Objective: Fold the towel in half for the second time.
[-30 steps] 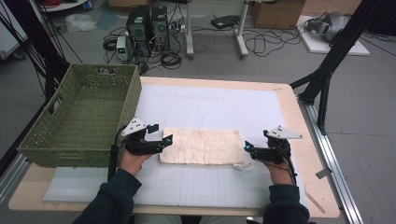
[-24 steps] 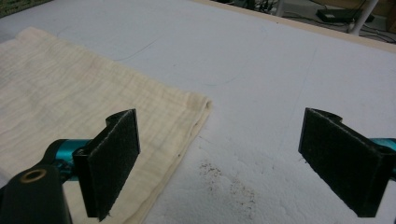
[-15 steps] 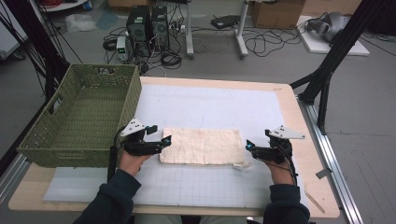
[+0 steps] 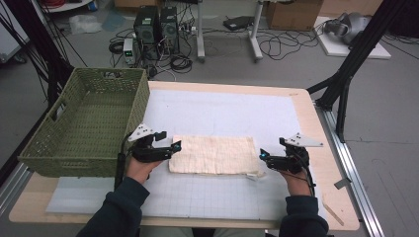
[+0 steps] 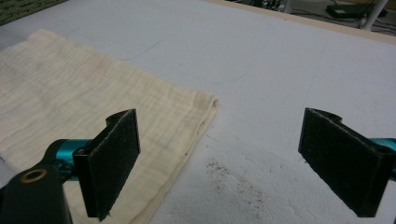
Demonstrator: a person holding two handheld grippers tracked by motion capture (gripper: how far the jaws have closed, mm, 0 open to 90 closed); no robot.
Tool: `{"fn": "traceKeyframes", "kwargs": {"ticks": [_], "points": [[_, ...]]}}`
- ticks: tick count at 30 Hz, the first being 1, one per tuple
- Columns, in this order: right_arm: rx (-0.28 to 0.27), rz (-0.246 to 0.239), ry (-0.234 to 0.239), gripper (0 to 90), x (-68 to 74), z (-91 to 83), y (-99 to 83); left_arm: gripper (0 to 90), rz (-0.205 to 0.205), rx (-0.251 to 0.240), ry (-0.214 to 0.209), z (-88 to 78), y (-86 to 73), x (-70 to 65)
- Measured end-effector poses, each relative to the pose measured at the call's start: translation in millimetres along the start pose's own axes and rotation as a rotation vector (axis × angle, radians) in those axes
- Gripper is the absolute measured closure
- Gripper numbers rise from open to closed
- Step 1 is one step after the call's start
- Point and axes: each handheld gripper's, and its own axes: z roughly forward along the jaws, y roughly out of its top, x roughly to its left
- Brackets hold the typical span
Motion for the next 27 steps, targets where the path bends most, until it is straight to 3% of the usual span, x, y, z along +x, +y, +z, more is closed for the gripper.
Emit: {"fn": "traceKeyframes", "kwargs": {"ticks": [5, 8, 10, 13, 16, 20, 27], "points": [[-0.004, -0.001, 0.005, 12.0, -1.5, 0.2, 0.1, 22.9, -0.001, -0.023, 0.008, 5.7, 13.7, -0.5], [-0.005, 0.016, 0.009, 12.0, -2.0, 0.6, 0.7, 30.9, 0.003, 0.016, 0.02, 13.3, 19.3, 2.1], [-0.008, 0.014, 0.009, 12.0, -1.9, 1.6, 0.8, 31.3, -0.017, 0.026, 0.028, 18.2, 20.1, 4.9], [0.012, 0.02, 0.01, 12.0, -1.9, 3.5, 0.2, 34.1, -0.018, 0.039, 0.045, 23.8, 18.5, 8.6], [0.013, 0.025, 0.01, 12.0, -2.0, 4.0, -0.1, 36.9, 0.002, 0.086, 0.069, 31.6, 15.6, 13.1], [0.02, 0.027, 0.01, 12.0, -2.3, 3.8, -0.5, 38.2, 0.0, 0.148, 0.098, 41.2, 13.3, 17.3], [0.03, 0.034, 0.012, 12.0, -2.5, 4.5, -1.2, 47.5, 0.055, 0.23, 0.156, 53.6, 9.5, 18.6]]}}
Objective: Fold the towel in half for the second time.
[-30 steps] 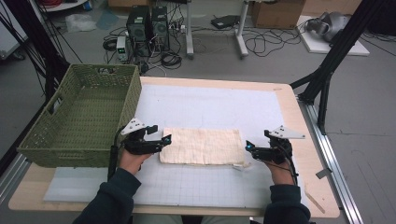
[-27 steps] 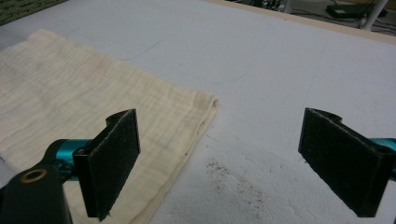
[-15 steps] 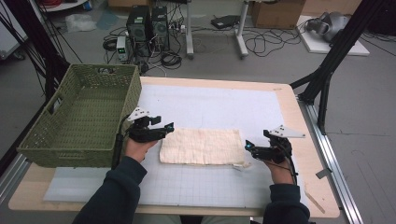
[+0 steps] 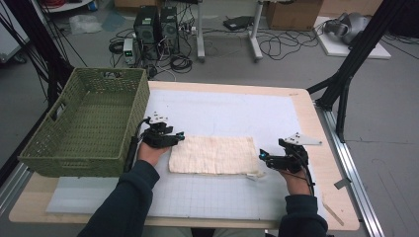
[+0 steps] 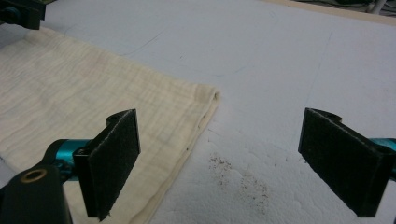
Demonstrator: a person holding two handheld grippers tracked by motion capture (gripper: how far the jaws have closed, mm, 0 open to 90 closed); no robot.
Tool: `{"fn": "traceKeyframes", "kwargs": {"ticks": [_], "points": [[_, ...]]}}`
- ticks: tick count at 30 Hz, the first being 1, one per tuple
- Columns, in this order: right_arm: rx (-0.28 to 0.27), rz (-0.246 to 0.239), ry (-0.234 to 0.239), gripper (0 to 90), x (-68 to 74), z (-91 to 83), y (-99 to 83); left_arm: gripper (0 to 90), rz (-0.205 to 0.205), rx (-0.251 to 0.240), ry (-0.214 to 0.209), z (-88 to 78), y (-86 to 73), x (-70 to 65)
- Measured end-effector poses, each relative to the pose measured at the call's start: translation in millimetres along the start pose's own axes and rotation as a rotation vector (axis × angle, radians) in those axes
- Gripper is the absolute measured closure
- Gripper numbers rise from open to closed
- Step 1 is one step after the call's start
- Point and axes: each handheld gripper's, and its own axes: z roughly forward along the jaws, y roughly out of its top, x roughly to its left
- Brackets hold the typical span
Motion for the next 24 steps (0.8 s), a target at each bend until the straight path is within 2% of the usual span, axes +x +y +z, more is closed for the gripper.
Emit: {"fn": "traceKeyframes", "kwargs": {"ticks": [2, 6, 10, 12, 16, 20, 24], "points": [[0.0, -0.001, 0.001, 12.0, 0.0, 0.0, 0.0, 50.2, 0.027, 0.014, 0.025, 1.8, -1.1, 0.0], [0.004, -0.006, 0.003, 12.0, 0.3, 0.5, -0.2, 58.2, 0.038, 0.028, 0.027, 4.4, -3.2, 1.4], [0.006, -0.001, 0.006, 12.0, 0.6, 0.7, -0.3, 62.5, 0.039, 0.076, -0.015, 8.8, -6.8, 1.5], [0.006, 0.0, 0.005, 12.0, 0.7, 0.7, -0.3, 64.2, 0.055, 0.077, -0.005, 9.0, -7.7, 0.4], [0.008, -0.003, 0.005, 12.1, 0.7, 1.0, -0.4, 70.1, 0.058, 0.072, 0.0, 8.0, -8.6, 1.0], [0.011, -0.002, 0.006, 12.1, 1.5, 1.6, -0.4, 81.3, 0.072, 0.057, -0.016, 6.1, -11.7, 0.6], [0.014, 0.007, 0.017, 14.3, 0.2, 5.1, 1.1, 83.5, 0.067, 0.058, -0.024, 5.9, -11.8, 1.6]]}}
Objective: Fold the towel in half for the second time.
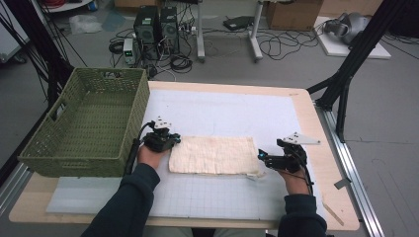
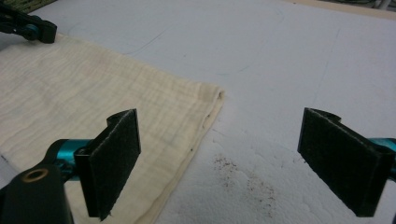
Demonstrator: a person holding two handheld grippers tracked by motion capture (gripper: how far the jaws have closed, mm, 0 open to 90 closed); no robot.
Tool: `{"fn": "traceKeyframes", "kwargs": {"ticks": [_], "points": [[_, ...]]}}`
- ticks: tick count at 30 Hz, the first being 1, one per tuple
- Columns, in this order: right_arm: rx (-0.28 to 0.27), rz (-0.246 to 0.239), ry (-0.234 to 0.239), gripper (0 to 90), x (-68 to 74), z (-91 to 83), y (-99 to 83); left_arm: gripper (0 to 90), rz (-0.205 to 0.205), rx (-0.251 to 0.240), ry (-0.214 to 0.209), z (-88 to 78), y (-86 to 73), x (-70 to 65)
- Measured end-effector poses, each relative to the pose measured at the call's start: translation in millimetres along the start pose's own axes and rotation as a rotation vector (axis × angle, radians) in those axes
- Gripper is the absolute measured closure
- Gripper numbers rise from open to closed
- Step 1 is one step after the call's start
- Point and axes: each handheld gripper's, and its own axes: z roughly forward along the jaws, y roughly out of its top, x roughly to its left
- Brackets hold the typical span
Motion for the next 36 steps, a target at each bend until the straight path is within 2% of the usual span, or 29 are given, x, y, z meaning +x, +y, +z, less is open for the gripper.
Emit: {"fn": "traceKeyframes", "kwargs": {"ticks": [3, 5, 10, 12, 18, 22, 24, 28, 33, 36], "points": [[0.012, -0.01, -0.003, 14.2, -2.0, 5.6, 5.8, 83.7, -0.019, -0.008, -0.004, 0.5, -0.3, 0.3], [0.023, -0.006, 0.011, 14.5, -4.4, 10.9, 10.4, 83.7, -0.019, -0.008, -0.005, 0.4, -0.5, 0.5], [0.102, -0.016, 0.063, 19.7, -11.2, 33.8, 17.8, 83.7, -0.034, -0.007, -0.011, 0.1, -0.7, 1.9], [0.123, -0.016, 0.078, 25.8, -13.3, 43.2, 19.7, 83.6, -0.041, -0.011, -0.012, 0.3, -0.9, 1.9], [0.132, -0.017, 0.106, 45.3, -18.9, 65.5, 26.8, 83.3, -0.076, -0.012, -0.029, -0.1, -1.4, 5.0], [0.141, -0.03, 0.115, 53.6, -18.0, 77.9, 30.6, 83.3, -0.081, -0.015, -0.029, -0.1, -1.5, 5.2], [0.167, -0.033, 0.12, 56.5, -18.0, 85.1, 29.5, 83.3, -0.086, -0.017, -0.031, 0.0, -1.6, 5.2], [0.198, -0.073, 0.126, 65.4, -15.4, 92.5, 26.6, 83.4, -0.087, -0.016, -0.037, -0.3, -1.7, 6.2], [0.202, -0.062, 0.157, 82.8, -16.7, 91.8, 25.6, 83.7, -0.088, -0.019, -0.048, -1.1, -2.0, 6.9], [0.209, -0.066, 0.153, 84.5, -15.5, 89.8, 25.7, 84.0, -0.11, -0.039, -0.046, -2.5, -2.9, 8.1]]}}
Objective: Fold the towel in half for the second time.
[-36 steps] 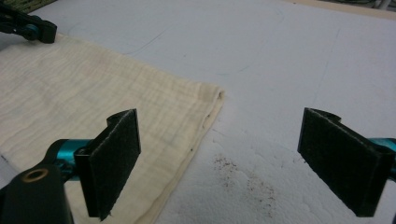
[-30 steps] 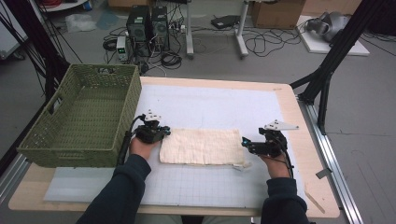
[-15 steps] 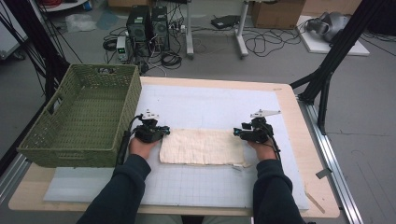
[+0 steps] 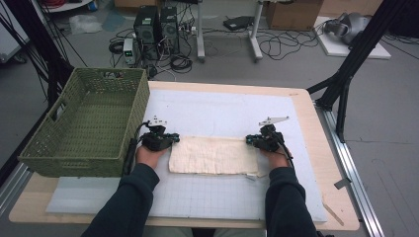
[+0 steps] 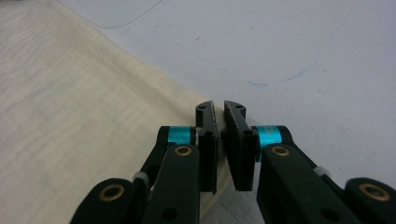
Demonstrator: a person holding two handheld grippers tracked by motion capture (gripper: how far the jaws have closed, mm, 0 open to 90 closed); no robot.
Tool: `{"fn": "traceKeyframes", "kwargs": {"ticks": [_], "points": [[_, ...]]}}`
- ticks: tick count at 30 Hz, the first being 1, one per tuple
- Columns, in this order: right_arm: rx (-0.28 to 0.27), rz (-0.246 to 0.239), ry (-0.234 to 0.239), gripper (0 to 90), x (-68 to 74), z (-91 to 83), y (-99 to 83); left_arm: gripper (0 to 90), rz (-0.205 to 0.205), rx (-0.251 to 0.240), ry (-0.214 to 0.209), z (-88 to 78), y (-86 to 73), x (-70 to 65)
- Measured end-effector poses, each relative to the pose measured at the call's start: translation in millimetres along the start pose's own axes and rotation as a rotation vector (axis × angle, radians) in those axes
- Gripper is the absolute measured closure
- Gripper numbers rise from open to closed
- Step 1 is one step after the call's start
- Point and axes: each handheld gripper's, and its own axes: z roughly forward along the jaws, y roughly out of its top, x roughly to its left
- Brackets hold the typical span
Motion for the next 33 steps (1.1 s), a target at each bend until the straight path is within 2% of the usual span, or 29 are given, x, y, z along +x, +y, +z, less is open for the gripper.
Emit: {"fn": "traceKeyframes", "kwargs": {"ticks": [3, 6, 9, 11, 14, 16, 21, 23, 27, 29, 33], "points": [[-0.011, -0.012, -0.022, 84.7, 0.7, -2.3, -1.6, 84.4, 0.005, -0.012, 0.002, -2.1, -0.1, -0.3], [-0.038, -0.013, -0.04, 84.7, 0.6, -5.9, -2.9, 84.5, -0.014, -0.043, -0.012, -3.5, 0.4, -1.2], [-0.073, -0.022, -0.07, 84.6, 1.2, -12.0, -1.2, 84.6, -0.007, -0.115, -0.028, -8.7, 3.8, -4.5], [-0.102, -0.027, -0.072, 84.6, 0.1, -15.7, -0.5, 84.5, -0.001, -0.145, -0.035, -12.2, 5.8, -5.1], [-0.119, -0.027, -0.067, 84.5, 1.6, -19.7, -1.6, 84.5, 0.01, -0.142, -0.039, -14.3, 6.3, -7.2], [-0.134, -0.049, -0.078, 84.4, 4.5, -22.4, -3.5, 84.4, 0.02, -0.149, -0.044, -17.2, 5.2, -9.2], [-0.161, -0.075, -0.063, 84.5, 9.3, -29.1, -10.7, 84.2, 0.062, -0.161, -0.07, -26.9, -0.7, -14.3], [-0.174, -0.069, -0.054, 84.4, 11.7, -33.3, -12.4, 84.3, 0.069, -0.164, -0.072, -29.7, -2.6, -16.4], [-0.201, -0.097, -0.04, 84.4, 19.2, -43.2, -10.6, 84.3, 0.075, -0.169, -0.082, -35.6, -6.2, -18.3], [-0.197, -0.106, -0.033, 84.3, 22.0, -46.4, -10.9, 84.3, 0.078, -0.163, -0.096, -38.0, -6.6, -20.3], [-0.214, -0.108, -0.03, 84.3, 26.9, -52.9, -19.5, 84.2, 0.099, -0.171, -0.107, -43.7, -8.0, -25.3]]}}
